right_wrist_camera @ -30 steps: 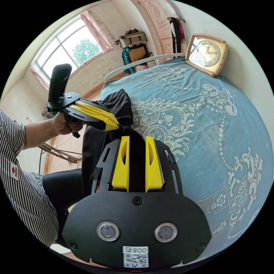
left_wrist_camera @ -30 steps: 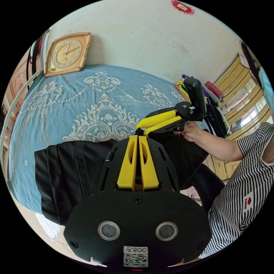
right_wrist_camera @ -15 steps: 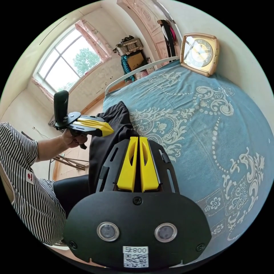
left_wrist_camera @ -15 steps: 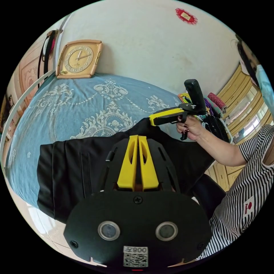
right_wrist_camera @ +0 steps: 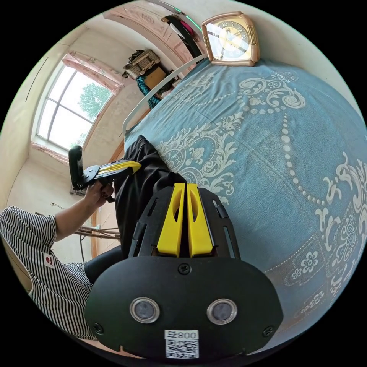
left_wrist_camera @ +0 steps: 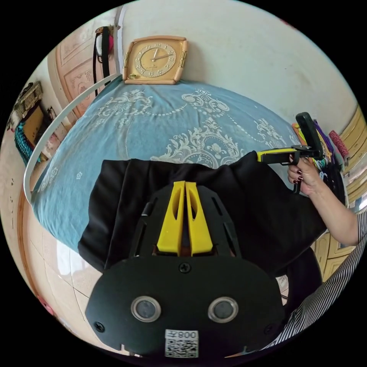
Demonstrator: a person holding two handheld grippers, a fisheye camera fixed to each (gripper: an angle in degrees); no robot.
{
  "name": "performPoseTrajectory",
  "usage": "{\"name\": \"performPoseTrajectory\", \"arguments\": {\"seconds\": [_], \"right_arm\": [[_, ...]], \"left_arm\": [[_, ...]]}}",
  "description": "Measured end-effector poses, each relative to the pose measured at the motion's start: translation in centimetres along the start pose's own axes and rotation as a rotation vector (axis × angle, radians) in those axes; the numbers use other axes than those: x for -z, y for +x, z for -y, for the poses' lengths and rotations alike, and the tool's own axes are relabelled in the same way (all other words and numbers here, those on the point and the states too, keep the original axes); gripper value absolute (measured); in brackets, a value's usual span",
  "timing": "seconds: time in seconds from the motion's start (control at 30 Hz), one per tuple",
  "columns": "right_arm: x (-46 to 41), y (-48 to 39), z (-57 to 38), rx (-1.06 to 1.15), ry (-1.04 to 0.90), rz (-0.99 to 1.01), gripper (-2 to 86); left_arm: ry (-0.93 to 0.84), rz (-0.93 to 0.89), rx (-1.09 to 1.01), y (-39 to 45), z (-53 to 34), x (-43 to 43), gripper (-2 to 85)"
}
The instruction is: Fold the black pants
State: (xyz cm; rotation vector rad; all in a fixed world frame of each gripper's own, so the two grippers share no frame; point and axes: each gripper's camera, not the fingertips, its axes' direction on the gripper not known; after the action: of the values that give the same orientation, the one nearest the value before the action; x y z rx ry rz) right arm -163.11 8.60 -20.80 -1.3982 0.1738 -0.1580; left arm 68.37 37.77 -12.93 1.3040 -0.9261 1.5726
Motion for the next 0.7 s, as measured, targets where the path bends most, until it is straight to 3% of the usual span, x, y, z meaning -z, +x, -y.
{"name": "performPoseTrajectory", "arguments": {"seconds": [0.2,0.43,0.7], "right_arm": [[0.5,1.1,-0.5,-0.003,0.006,0.006,0.4],[0.7,2.8,-1.8,-0.032,0.017,0.030,0.5],[-1.0,7.6,-5.3,-0.239,0.046,0.182,0.4]], "left_arm": [[0.052,0.051,0.151,-3.7,-0.8,1.4,0.1],[-0.023,0.137,0.209,-7.0,-2.4,1.2,0.0],[0.035,0.059,0.301,-6.9,-3.2,2.2,0.0]]}}
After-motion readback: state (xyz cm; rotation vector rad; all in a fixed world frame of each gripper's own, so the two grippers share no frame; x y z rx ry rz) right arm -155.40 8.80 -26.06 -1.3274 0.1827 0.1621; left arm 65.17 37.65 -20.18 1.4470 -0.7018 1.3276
